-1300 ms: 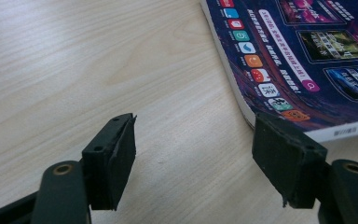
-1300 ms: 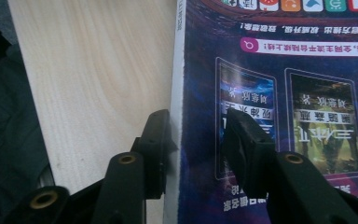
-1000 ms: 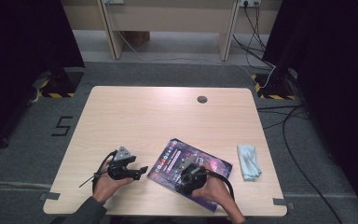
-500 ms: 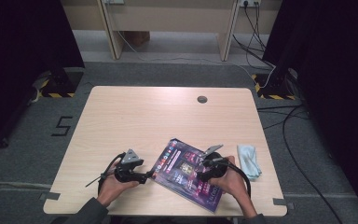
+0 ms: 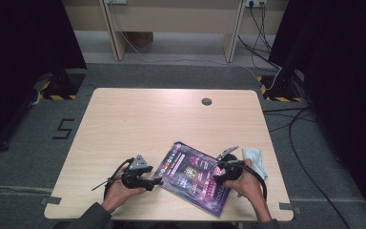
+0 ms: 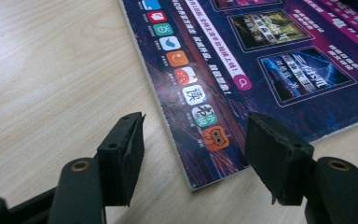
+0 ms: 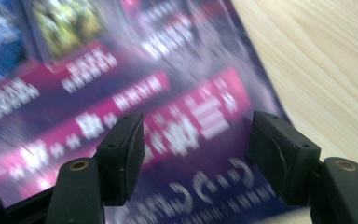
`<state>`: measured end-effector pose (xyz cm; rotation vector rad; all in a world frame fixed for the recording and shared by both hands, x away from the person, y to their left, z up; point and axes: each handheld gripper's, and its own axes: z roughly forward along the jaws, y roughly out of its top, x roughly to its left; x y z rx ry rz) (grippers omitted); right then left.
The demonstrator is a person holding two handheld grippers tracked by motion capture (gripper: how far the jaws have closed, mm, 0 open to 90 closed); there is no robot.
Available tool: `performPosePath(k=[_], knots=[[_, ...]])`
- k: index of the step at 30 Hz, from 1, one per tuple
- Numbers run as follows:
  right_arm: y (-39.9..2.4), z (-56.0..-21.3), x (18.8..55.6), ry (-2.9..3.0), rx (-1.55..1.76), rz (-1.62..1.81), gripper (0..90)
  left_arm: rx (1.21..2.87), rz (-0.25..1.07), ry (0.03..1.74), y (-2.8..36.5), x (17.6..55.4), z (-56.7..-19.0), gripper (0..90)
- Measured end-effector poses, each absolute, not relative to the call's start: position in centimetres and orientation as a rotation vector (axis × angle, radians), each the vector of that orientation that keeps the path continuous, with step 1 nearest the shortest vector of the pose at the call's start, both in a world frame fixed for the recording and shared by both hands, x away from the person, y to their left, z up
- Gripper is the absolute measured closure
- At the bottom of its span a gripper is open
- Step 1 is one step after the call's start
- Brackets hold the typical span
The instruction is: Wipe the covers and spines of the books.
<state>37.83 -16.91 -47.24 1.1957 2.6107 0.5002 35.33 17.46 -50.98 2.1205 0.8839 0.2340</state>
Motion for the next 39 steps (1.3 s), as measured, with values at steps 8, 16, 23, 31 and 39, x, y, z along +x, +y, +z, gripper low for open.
performPosePath(k=[8,16,23,31,39], knots=[[-20.2,-46.8,37.9,2.515,1.373,0.512,36.1,2.127,0.231,0.869,17.4,35.2,-51.0,38.5],[-21.3,-47.6,37.7,2.535,1.44,0.592,35.5,2.134,0.221,0.865,17.2,35.3,-51.1,39.6],[-20.6,-48.0,38.4,2.477,1.44,0.645,36.5,2.13,0.17,0.869,17.0,35.0,-51.2,39.6],[-18.3,-48.1,40.2,2.411,1.375,0.634,35.9,2.178,0.178,0.852,16.7,33.4,-50.9,39.7],[-17.8,-48.4,42.0,2.368,1.396,0.664,34.9,2.193,0.165,0.837,15.9,31.6,-50.9,39.1]])
